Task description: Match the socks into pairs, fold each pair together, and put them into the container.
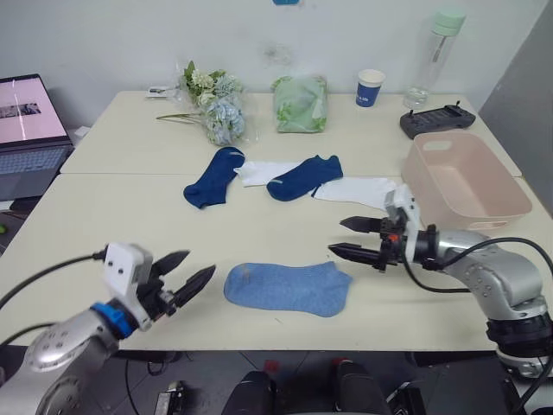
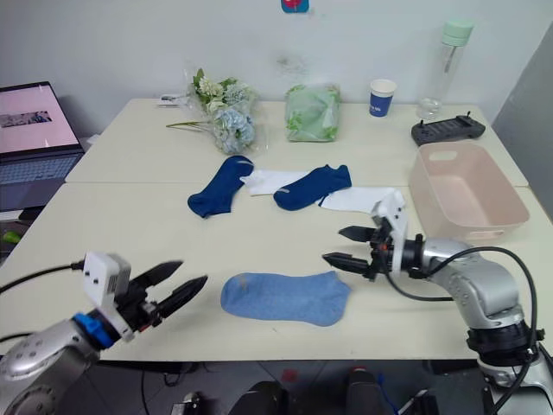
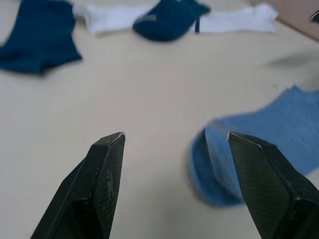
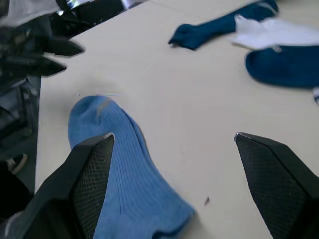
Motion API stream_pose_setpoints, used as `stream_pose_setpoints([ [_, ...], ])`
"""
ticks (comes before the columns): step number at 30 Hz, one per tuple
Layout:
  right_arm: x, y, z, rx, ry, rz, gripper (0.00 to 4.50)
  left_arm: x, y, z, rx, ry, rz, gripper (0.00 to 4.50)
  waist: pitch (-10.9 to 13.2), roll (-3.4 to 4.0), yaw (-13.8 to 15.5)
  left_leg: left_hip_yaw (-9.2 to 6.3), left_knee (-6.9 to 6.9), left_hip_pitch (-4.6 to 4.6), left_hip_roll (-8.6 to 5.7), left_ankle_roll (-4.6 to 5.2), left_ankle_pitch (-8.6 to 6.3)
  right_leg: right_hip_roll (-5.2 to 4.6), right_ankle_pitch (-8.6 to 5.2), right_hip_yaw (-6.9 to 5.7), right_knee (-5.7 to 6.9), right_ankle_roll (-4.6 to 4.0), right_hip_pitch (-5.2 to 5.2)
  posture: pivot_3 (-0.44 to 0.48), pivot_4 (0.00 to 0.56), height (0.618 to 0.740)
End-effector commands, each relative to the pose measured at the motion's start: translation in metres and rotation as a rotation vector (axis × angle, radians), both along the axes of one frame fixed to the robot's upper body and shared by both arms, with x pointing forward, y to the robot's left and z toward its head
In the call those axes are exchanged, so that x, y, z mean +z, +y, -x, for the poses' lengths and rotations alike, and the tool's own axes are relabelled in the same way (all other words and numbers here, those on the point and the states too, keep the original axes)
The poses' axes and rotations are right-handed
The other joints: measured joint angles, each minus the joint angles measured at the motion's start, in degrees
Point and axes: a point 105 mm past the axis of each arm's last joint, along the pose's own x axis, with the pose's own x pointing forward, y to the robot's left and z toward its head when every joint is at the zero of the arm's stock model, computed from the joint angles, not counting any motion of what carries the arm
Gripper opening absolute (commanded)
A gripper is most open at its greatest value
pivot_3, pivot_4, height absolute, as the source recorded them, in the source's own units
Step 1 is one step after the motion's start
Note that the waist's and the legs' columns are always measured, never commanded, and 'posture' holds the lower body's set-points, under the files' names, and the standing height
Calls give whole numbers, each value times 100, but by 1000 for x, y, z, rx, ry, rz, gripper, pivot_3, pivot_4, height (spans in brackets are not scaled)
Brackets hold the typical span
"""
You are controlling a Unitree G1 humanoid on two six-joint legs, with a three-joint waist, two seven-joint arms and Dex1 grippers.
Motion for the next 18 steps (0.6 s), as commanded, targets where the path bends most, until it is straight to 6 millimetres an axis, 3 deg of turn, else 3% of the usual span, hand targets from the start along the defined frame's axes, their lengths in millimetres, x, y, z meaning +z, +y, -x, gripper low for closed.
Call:
stream_pose_setpoints([
  [1,-9,16,9,67,-88,28,3227,-6,-27,0,-117,-24,-38,2483,0,-1,-7,0,-2,-2,0,0,0,0,0,3,-3,0,-3,0,150,740],
  [5,-27,31,14,151,-152,79,1775,-30,-49,-4,-250,-19,-159,1177,1,1,-14,-3,-4,-7,1,-1,0,-4,2,16,2,-2,-19,0,150,740],
  [9,-58,23,12,167,-147,192,294,-53,-45,-9,-233,14,-238,0,1,1,-20,-2,-5,4,0,-1,0,3,2,14,8,-3,-12,0,150,740],
  [10,-63,19,11,157,-144,208,46,-59,-42,-9,-225,26,-258,0,2,1,-20,-3,-5,3,-1,-1,0,3,2,12,7,-3,-12,0,150,740],
  [13,-77,7,10,161,-147,273,46,-73,-32,-8,-197,67,-276,0,1,1,-13,-5,-4,1,0,-1,0,3,2,13,6,-3,-14,0,150,740],
  [18,-82,-13,7,148,-177,322,46,-74,-27,-7,-168,74,-210,0,0,1,-9,-7,-4,12,3,0,0,0,1,15,7,-2,-1,0,150,740],
])
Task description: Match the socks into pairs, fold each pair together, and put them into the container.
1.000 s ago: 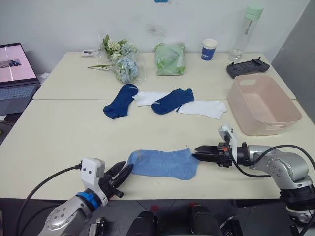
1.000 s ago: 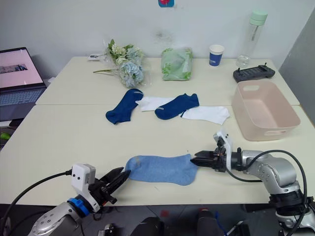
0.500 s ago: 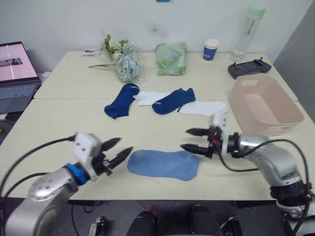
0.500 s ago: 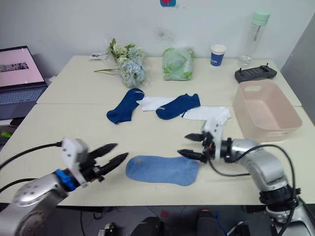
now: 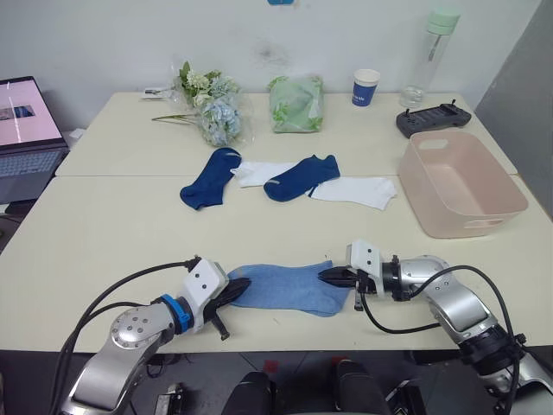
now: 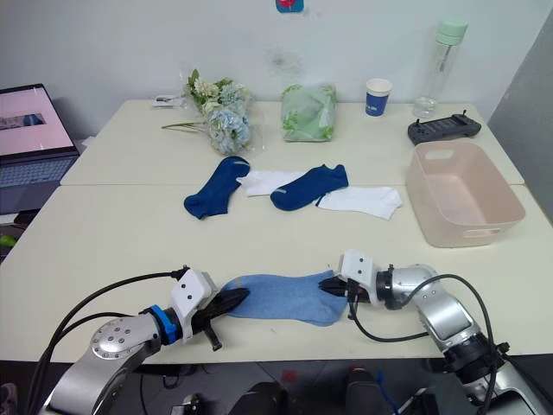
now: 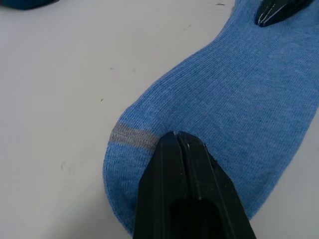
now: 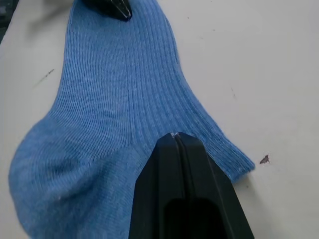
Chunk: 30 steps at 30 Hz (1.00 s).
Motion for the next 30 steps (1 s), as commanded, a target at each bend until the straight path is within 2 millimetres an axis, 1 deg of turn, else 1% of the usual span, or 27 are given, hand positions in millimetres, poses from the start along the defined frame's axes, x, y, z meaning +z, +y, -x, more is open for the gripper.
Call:
stream_pose_setpoints([
  [1,-3,-17,-3,-27,-28,41,46,0,8,0,24,0,11,0,0,-1,3,-1,0,3,0,0,0,0,0,-1,-1,0,3,0,150,740],
  [4,27,-13,0,9,-21,-109,46,16,6,1,5,-39,58,0,1,-1,3,1,0,9,0,1,0,0,-1,0,0,1,8,0,150,740],
  [6,39,-9,3,29,-23,-163,46,28,3,1,-1,-62,100,0,2,0,-3,0,0,8,3,1,0,1,0,1,1,1,6,0,150,740],
  [8,43,-1,5,47,-14,-184,46,37,-3,5,-30,-62,125,0,2,0,-6,-1,0,6,6,1,-1,1,0,1,1,1,4,0,150,740],
  [12,41,13,15,107,61,-192,46,35,-14,16,-117,-20,93,0,2,0,-4,-2,-1,6,6,1,-1,1,-1,1,2,1,4,0,150,740],
  [13,36,15,18,129,77,-167,46,32,-15,18,-134,-5,69,0,2,1,0,-2,-1,6,5,1,-1,1,-1,1,1,1,4,0,150,740],
  [14,26,16,22,150,101,-119,46,26,-13,19,-143,12,32,0,2,0,1,-1,-1,6,3,1,0,1,-1,1,1,1,4,0,150,740],
  [16,9,11,23,169,97,-14,46,14,-4,12,-96,30,-32,0,2,1,0,0,-1,6,-2,1,-1,1,-1,0,0,1,5,0,150,740],
  [17,5,7,23,170,109,13,46,8,1,11,-81,50,-65,0,2,1,0,1,-2,6,-3,1,-1,2,-1,-1,0,1,5,0,150,740],
  [21,3,-6,23,179,96,70,46,-1,12,14,-58,88,-106,0,2,1,-1,2,-1,6,-3,1,-1,3,-1,-1,1,1,3,0,150,740],
  [24,-4,-24,25,169,84,141,46,-4,20,18,-49,98,-129,0,2,1,3,0,-2,7,1,1,-1,2,-1,0,0,1,5,0,150,740],
  [25,-4,-29,24,155,84,144,46,-4,22,18,-40,95,-128,0,2,1,4,0,-2,7,1,1,-1,1,-1,-1,0,1,5,0,150,740],
  [27,2,-34,23,123,97,98,46,5,20,14,-21,76,-72,0,2,1,6,0,-3,9,2,2,-1,0,-1,-1,-1,1,8,0,150,740],
  [30,23,-33,20,78,104,-13,46,24,11,14,-32,54,48,0,2,0,7,0,-2,8,4,2,-1,0,-1,0,0,1,9,0,150,740],
])
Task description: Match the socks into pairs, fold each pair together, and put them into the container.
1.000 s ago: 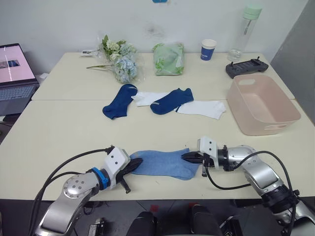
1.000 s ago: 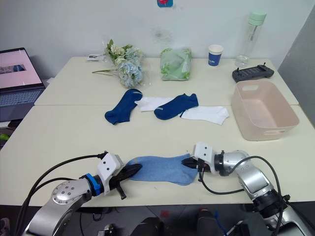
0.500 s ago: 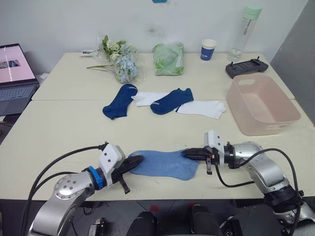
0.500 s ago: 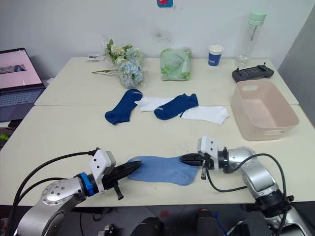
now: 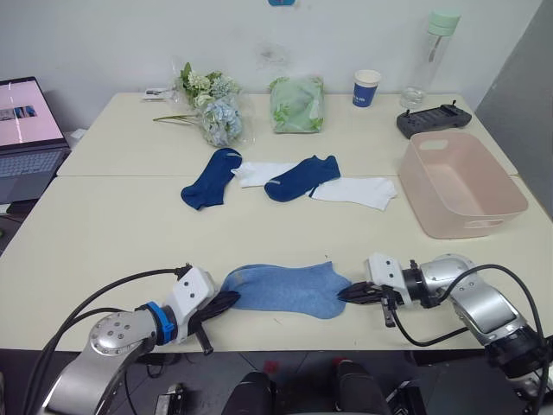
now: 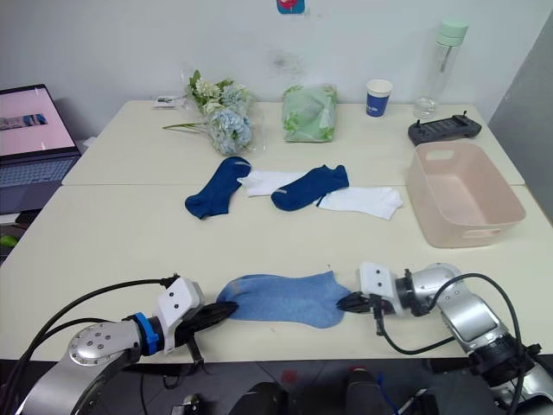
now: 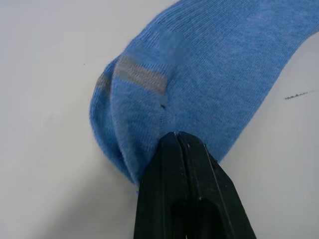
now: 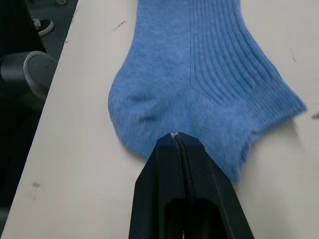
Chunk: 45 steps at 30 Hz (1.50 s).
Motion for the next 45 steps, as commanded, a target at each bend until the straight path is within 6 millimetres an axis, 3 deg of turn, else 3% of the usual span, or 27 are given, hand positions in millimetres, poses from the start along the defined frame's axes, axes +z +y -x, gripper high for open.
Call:
stream_pose_setpoints([
  [1,27,-1,-5,-59,-1,-116,46,26,-8,-1,-4,-48,122,0,1,0,-4,0,0,-1,2,0,0,0,0,1,0,0,-2,0,150,740],
  [4,50,-3,-12,-138,7,-215,46,46,-1,-6,62,-93,211,0,1,0,-5,-2,0,-3,8,0,0,0,0,1,1,0,-5,0,150,740],
  [7,65,-14,-27,-270,-38,-266,611,66,23,-14,187,-158,272,365,1,0,-3,-4,0,-4,19,-1,0,0,0,-1,1,-1,-5,0,150,740],
  [10,54,-22,-27,-337,-5,-243,1645,63,38,-12,246,-143,269,1192,1,0,1,-2,0,-4,8,-1,0,-1,0,0,-2,0,-4,0,150,740],
  [13,33,-21,-17,-367,89,-202,2689,57,38,-7,249,-140,229,2159,1,0,1,-3,-2,-9,2,-1,0,-2,0,-1,-7,1,-6,0,150,740],
  [17,21,-19,-12,-395,161,-187,4061,55,35,-7,253,-149,214,3396,1,0,2,-1,2,-12,2,0,0,-3,0,2,-2,0,-8,0,150,740],
  [18,16,-15,-9,-388,192,-172,4340,56,34,-7,250,-152,225,3407,1,0,0,1,3,-11,2,0,0,-3,0,4,-2,0,-8,0,150,740],
  [22,6,-2,4,-313,257,-131,4340,57,30,-4,244,-155,233,3407,1,-1,-3,2,0,-8,2,0,0,0,0,1,-2,0,-7,0,150,740],
  [25,1,4,9,-273,268,-110,3774,56,31,-3,247,-154,224,3407,1,-1,-3,-2,-1,-8,2,-1,0,1,0,-3,-3,0,-6,0,150,740],
  [37,7,1,-8,-292,282,-137,95,60,28,2,252,-162,226,3407,0,-2,0,-2,0,-8,2,-1,0,0,0,-2,-4,0,-5,0,150,740],
  [45,21,-16,-20,-325,333,-159,40,62,12,-2,179,-152,248,3407,0,-2,2,1,1,-9,-2,0,0,-1,0,0,-3,0,-5,0,150,740],
])
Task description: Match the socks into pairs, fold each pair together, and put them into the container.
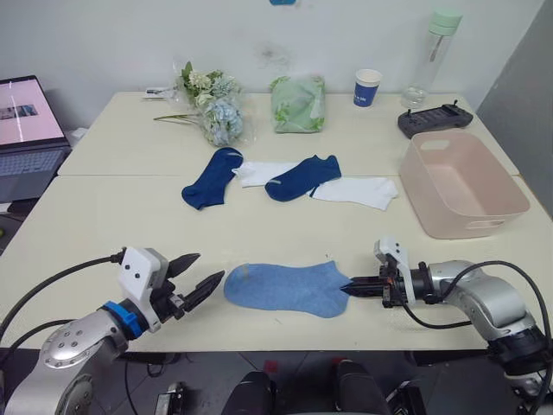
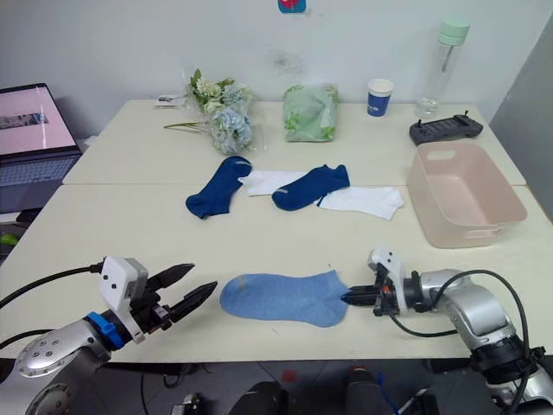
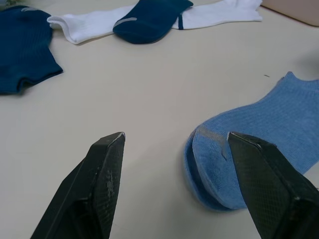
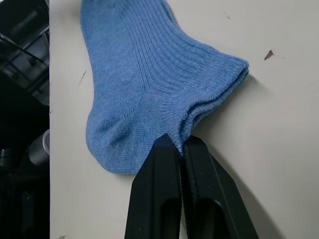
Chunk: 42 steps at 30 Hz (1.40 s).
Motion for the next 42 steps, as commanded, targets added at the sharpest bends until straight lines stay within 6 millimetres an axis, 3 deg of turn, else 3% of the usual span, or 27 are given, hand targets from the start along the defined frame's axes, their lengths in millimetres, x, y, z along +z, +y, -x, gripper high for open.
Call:
stream_pose_setpoints([
  [1,19,-11,-8,-4,-44,-11,40,9,-13,1,-75,-22,7,3407,0,0,0,-1,0,0,0,0,0,0,0,-2,0,0,0,0,150,740],
  [4,31,-21,-12,18,-51,10,40,8,-37,-3,-198,-24,0,3407,1,2,-1,1,-1,-3,-2,0,0,0,0,-4,-1,0,-2,0,150,740],
  [7,35,-24,-19,53,-51,37,40,4,-76,-14,-331,-40,-3,3407,1,2,3,11,5,-6,-4,0,0,0,1,-6,-1,0,1,0,150,740],
  [11,37,-25,-24,63,-48,40,40,7,-99,-25,-398,-95,-4,3407,0,-1,-10,12,3,-7,-6,-1,0,1,1,-9,-2,0,-1,0,150,740],
  [15,35,-30,-27,80,-45,70,0,9,-123,-30,-542,-122,-29,2567,1,-1,-1,13,7,-22,-4,-3,2,0,2,-8,3,-2,-20,0,150,740],
  [23,34,-35,-37,77,-58,71,0,-22,-142,-39,-660,-65,-136,88,1,-1,-3,12,9,-20,-6,-2,2,-2,2,-10,3,-1,-17,0,150,740],
  [31,40,-32,-32,81,-50,15,0,-59,-142,-52,-651,-7,-231,37,0,0,-1,0,12,-21,-6,-2,2,-4,2,-4,6,0,-18,0,150,740],
  [33,56,-19,-27,96,-12,-79,0,-70,-138,-53,-651,17,-273,37,0,1,4,-2,13,-21,-5,-2,2,-4,2,-7,5,0,-18,0,150,740],
  [37,84,9,-10,183,47,-214,0,-75,-139,-49,-668,42,-259,37,-2,3,1,-7,15,-19,-2,-2,2,-8,3,-3,9,0,-16,0,150,740],
  [42,93,41,-4,209,88,-334,0,-72,-139,-51,-647,28,-232,37,-5,1,6,-12,18,-17,-3,-1,2,-8,3,-7,9,1,-11,0,150,740],
])
